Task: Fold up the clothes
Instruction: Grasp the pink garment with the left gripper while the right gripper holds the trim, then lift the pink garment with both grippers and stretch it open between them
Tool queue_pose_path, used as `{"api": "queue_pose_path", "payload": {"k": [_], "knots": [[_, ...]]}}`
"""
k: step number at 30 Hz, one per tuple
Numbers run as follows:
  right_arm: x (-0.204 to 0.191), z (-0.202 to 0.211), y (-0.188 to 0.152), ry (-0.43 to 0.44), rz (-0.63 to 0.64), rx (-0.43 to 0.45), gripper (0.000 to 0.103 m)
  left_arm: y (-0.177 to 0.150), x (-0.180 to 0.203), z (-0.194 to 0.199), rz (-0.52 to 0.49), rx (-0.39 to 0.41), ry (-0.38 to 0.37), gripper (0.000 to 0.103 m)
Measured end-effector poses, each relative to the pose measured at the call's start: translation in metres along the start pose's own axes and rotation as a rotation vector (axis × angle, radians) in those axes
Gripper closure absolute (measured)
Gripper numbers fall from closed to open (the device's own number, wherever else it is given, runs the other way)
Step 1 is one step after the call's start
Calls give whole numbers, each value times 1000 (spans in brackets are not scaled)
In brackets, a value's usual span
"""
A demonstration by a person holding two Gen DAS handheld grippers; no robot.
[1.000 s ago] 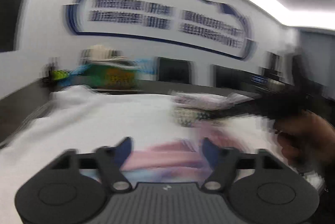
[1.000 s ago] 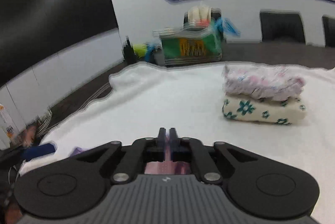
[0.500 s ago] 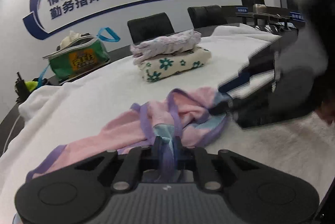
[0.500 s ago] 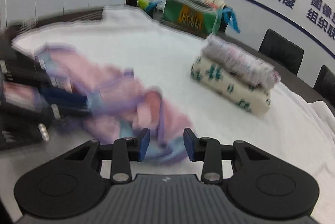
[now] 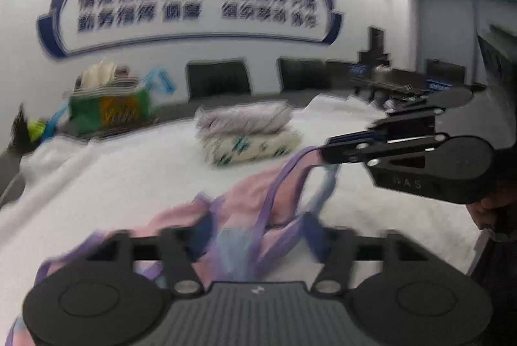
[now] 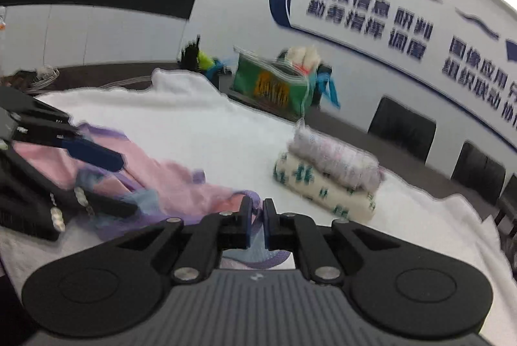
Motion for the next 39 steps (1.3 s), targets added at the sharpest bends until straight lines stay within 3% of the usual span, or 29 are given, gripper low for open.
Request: {"api": "queue_pose_path", "payload": {"k": [3,6,11,13,14,15,18,21,25,28,30,35,36,37,39], "knots": [[-10,12,5,20,30,18,100,5,14,-13,-61,12,36,33],[-20,19,5,24,60,23,100,8,9,-27,-34,4,93,34],[-20,28,5,20,47,36,100,15,12,-48,12,-6,51,37],[-19,33,6,11,43,44,100,14,14,-53,15,-20,57,46],[-19,35,6,8,42,47,100,13,11,-54,26,-25,80,56],[-17,37,5,0,38,48,100,12,7,-51,35,-24,105,60],[-7,45,-4,-34,23,44,100,6,-8,-34,47,-11,189,60],[12,45,-21,-73,-26,14,100,2,-17,-5,-14,10,310,67],[26,45,-33,-109,-94,-1,100,-8,-27,30,-78,10,407,69],[18,50,-32,-115,-82,14,100,-22,-43,42,-23,-7,442,91],[16,48,-33,-132,-74,7,100,-31,-54,49,-5,-13,483,94],[9,45,-40,-150,-81,-20,100,-43,-56,63,87,-13,403,93],[6,45,-41,-138,-81,-19,100,-41,-51,65,102,0,356,90],[2,46,-40,-127,-82,-17,100,-34,-39,63,92,20,295,86],[-2,48,-36,-100,-95,-6,100,-19,-11,57,47,59,179,59]]}}
Point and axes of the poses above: each gripper's, at about its wrist camera, not at the fingertips, and z roughly against the way its jaws point, x to its right, y to its top, the point moved 10 cm from there along -z, roughly the way its jaws point, and after that the axes turned 5 degrees about -z, right-handed, at the moved point
